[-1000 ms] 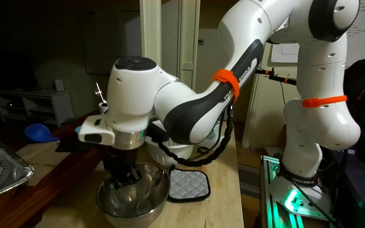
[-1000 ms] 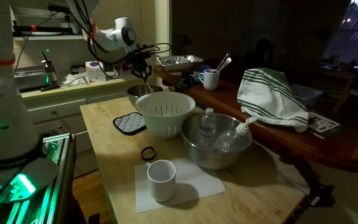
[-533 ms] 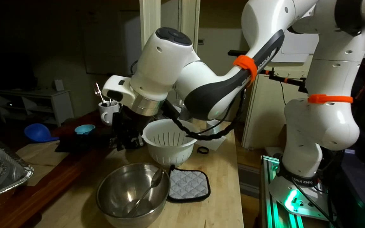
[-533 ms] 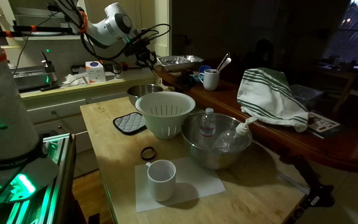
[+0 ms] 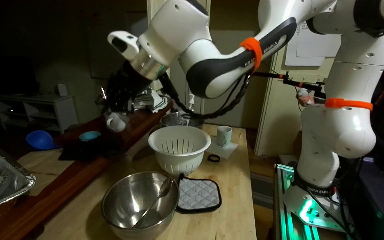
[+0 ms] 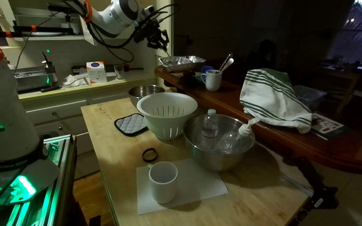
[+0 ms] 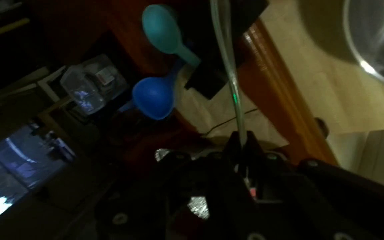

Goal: Take the fork out of the metal bowl and put it into the white cup

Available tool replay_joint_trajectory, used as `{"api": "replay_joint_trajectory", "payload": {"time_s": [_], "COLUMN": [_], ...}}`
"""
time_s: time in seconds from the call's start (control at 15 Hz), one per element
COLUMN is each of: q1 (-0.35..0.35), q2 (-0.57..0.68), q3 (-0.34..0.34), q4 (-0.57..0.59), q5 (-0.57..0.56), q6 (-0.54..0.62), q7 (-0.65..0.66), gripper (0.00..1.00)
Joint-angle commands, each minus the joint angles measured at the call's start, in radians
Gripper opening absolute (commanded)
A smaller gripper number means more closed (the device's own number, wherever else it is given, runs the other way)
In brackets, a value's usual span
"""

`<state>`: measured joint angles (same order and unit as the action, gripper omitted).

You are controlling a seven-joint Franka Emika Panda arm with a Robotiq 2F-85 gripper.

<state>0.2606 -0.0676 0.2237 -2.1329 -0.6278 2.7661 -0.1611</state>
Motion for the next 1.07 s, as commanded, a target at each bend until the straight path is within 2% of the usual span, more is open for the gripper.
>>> {"api": "replay_joint_trajectory", "payload": {"time_s": [0.0,0.13,0.2,0.27,0.33,0.47,0.53,0.6,0.8,1.0], "q1": [-0.046,-0.074,-0.09,-0.068,-0.078,-0.079,-0.075,-0.104,-0.125,-0.113], "q2": [-0.093,-0.129,-0.132,-0.097,-0.103,-0.1,-0.098,-0.065,0.017,0.096], "q3": [-0.058,-0.12,-0.134,-0.11,-0.124,-0.123,-0.117,-0.104,-0.135,-0.169], "q4": [-0.046,-0.089,-0.106,-0.043,-0.052,-0.051,-0.05,-0.002,0.108,0.19], "q5": [0.023,0.05,0.049,0.033,0.031,0.031,0.031,0.014,0.079,0.205], "q6": [0.169,0.32,0.373,0.286,0.305,0.305,0.305,0.321,0.406,0.483], "q7": [0.027,0.014,0.057,0.014,0.015,0.013,0.013,0.07,0.139,0.143], "gripper": [0.02,0.02,0.02,0.02,0.06,0.06,0.02,0.02,0.02,0.02]}}
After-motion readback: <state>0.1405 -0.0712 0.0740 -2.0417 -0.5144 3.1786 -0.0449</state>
